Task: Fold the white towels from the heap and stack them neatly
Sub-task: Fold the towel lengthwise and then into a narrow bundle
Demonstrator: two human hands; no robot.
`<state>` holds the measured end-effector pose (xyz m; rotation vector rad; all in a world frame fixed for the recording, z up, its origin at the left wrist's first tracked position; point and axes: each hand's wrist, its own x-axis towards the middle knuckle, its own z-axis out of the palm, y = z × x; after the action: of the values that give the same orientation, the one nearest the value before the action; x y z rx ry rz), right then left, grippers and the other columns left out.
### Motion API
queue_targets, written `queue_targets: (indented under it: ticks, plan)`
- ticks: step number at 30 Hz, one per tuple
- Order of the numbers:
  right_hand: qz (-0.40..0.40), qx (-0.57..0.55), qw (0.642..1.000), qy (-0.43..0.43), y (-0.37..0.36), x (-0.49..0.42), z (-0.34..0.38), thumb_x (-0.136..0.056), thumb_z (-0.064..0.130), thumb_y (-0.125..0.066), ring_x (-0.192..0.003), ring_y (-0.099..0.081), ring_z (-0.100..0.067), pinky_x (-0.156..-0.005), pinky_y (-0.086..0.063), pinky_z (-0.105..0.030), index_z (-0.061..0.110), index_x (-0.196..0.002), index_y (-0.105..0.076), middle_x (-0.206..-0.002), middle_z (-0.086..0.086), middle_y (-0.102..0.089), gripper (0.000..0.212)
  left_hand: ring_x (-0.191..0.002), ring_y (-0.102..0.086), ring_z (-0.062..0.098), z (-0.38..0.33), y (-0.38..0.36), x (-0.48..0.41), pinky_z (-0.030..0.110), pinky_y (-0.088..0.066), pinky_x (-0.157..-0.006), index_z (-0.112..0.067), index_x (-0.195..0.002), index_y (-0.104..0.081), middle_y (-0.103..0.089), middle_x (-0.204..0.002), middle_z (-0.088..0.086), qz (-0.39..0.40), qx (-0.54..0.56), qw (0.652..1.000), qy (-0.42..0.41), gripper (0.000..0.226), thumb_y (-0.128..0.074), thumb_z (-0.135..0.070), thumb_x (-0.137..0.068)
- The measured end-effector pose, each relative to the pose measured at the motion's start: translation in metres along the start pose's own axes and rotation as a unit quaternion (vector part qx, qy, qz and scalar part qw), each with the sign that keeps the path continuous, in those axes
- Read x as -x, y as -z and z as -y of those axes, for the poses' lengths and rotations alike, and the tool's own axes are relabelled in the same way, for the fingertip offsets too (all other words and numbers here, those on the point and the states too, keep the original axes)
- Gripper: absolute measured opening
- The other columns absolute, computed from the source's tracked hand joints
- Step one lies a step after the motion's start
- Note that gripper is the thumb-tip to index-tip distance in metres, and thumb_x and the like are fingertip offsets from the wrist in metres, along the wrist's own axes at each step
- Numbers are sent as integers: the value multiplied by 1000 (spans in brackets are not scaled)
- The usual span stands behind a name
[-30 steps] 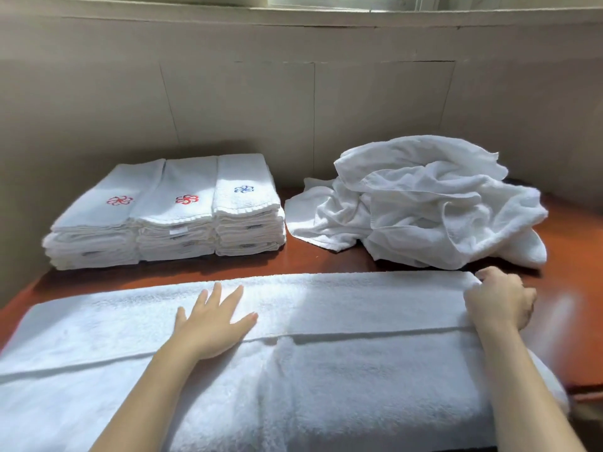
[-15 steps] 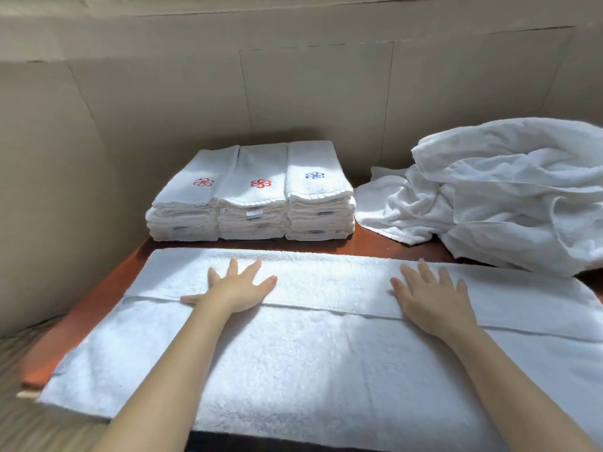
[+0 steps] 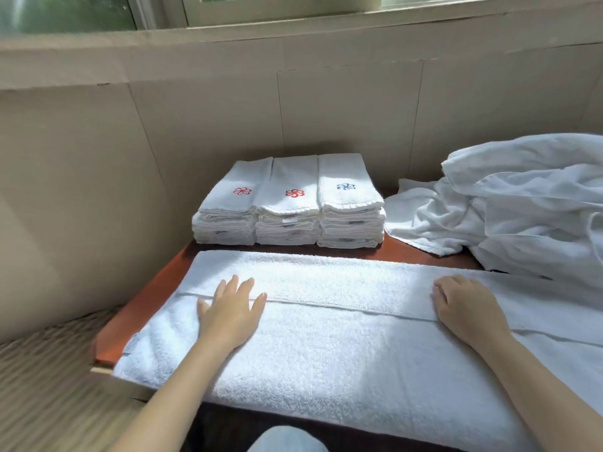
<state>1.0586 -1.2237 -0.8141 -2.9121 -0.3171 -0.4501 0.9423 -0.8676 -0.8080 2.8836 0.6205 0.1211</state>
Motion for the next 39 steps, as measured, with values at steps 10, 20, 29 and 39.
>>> queue_targets:
  ticks: [10,20,29,39]
  plan:
    - [181,-97,894,398,22,79,140,-90,66,-33,-142,-17,-15,-115,-11,-36,45,-144,-23,-152,6,-26,58,-117,-54,17,115,14,95,31,-46,-92,-25,-131,-49,-59,-131,3,-125,-93,916,-369,56,-50,-50,-81]
    - [70,-53,891,446,38,99,139,-64,21,-57,-76,-65,-14,-53,-49,-22,29,-106,-60,-92,10,-63,43,-83,-59,5,151,52,60,16,-40,-75,-16,-88,-73,-71,-88,-11,-208,119,964,-118,24,-58,2,-79]
    - [34,55,991,116,52,28,110,-83,9,-42,-85,-59,-22,-52,-28,-30,25,-87,-35,-83,6,-37,18,-84,-57,14,108,75,-34,24,-43,-67,-17,-84,-66,-64,-84,-3,-151,375,913,44,13,-56,-18,-93]
    - [124,35,991,31,-22,-93,61,-98,44,-34,-80,-51,-20,-67,-38,-31,22,-71,-40,-78,8,-51,35,-104,-57,31,65,33,-112,32,-41,-76,-16,-109,-56,-62,-113,8,-76,32,979,184,33,-29,-33,-101]
